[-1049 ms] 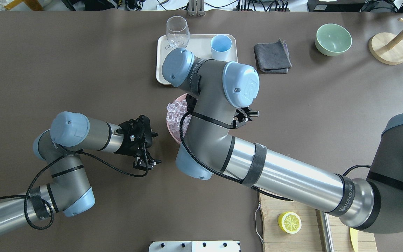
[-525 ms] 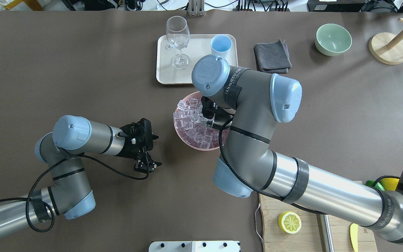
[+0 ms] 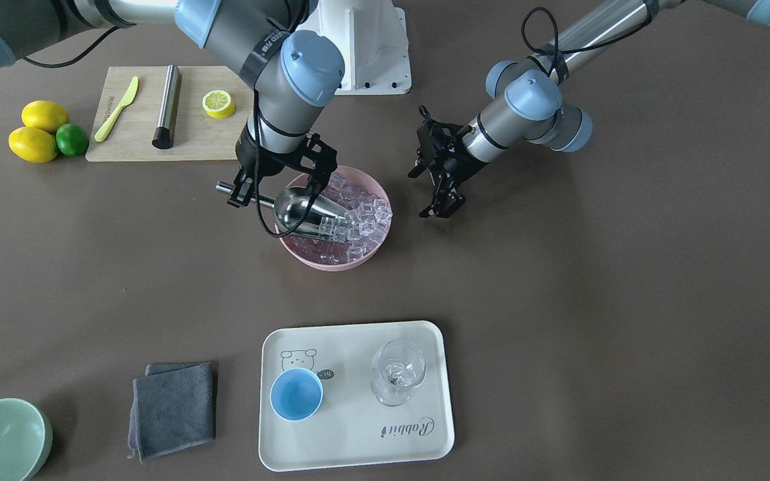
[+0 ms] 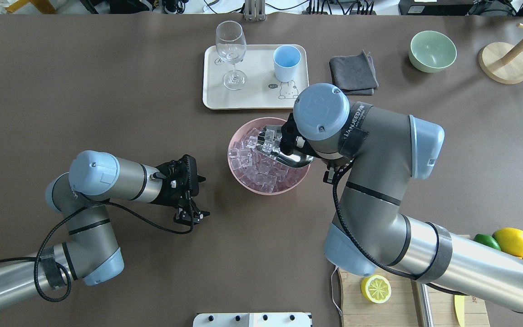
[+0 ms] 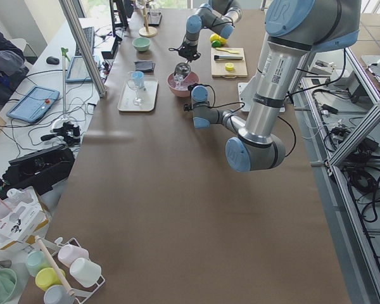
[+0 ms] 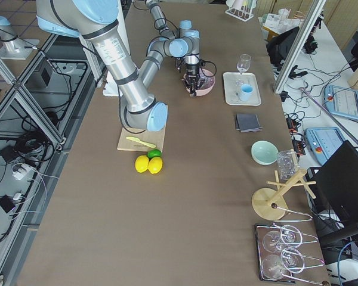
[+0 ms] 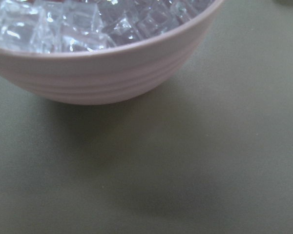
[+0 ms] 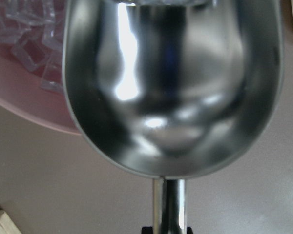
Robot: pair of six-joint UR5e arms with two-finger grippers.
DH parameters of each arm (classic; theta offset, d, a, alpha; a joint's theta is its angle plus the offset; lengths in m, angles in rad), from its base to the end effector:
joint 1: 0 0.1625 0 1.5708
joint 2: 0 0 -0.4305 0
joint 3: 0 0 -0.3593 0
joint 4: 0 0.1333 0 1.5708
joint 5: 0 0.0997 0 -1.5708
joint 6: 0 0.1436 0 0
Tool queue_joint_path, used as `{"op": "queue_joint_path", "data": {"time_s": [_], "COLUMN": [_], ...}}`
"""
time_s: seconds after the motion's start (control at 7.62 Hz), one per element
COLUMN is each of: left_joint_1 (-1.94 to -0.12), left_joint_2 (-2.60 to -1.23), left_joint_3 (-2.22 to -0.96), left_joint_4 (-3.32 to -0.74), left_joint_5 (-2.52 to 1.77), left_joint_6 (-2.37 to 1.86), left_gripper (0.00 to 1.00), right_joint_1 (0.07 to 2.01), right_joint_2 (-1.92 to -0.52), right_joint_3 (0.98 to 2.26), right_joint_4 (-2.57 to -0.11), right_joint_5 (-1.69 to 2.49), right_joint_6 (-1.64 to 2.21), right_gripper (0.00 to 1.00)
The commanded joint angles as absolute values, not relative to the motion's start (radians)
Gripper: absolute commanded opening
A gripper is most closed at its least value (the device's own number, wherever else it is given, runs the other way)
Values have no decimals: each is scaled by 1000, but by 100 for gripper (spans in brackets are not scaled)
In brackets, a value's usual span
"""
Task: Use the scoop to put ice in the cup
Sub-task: 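Lift the loaded scoop out of the bowl toward the blue cup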
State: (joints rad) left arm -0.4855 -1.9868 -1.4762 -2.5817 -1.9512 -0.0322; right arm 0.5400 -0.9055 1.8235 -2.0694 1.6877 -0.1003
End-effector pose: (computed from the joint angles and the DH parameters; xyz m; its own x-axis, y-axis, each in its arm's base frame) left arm 0.5535 -0.3825 0.3774 0.1209 0.9855 -0.1189 -0.2052 0.1420 0.9684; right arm -0.4831 -0.4255 0.3054 0.3891 -0.9189 0.0652 0.8265 0.3795 0.4158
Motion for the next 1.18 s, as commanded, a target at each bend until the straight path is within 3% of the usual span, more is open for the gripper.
{"op": "queue_joint_path", "data": {"time_s": [0.0, 0.39, 1.05], "left_joint_1": [-485, -485, -492], "left_joint_2": [-1987, -1987, -1982], "left_joint_3": [-1476, -1471, -1483], "left_joint_4": [-2582, -2580, -2579], "left_joint_5": [-1951, -1951, -1953], "left_joint_6": [-32, -32, -37], "left_gripper": [100, 100, 100], "right_joint_1": [538, 541, 764], "right_joint_2": [-977, -1075, -1111], "right_joint_3": [1865, 1988, 1945], "right_joint_4": [-1943, -1795, -1652], "right_joint_5": [1697, 1753, 1983], "right_joint_6": [-46, 28, 144], "right_gripper": [0, 0, 0]}}
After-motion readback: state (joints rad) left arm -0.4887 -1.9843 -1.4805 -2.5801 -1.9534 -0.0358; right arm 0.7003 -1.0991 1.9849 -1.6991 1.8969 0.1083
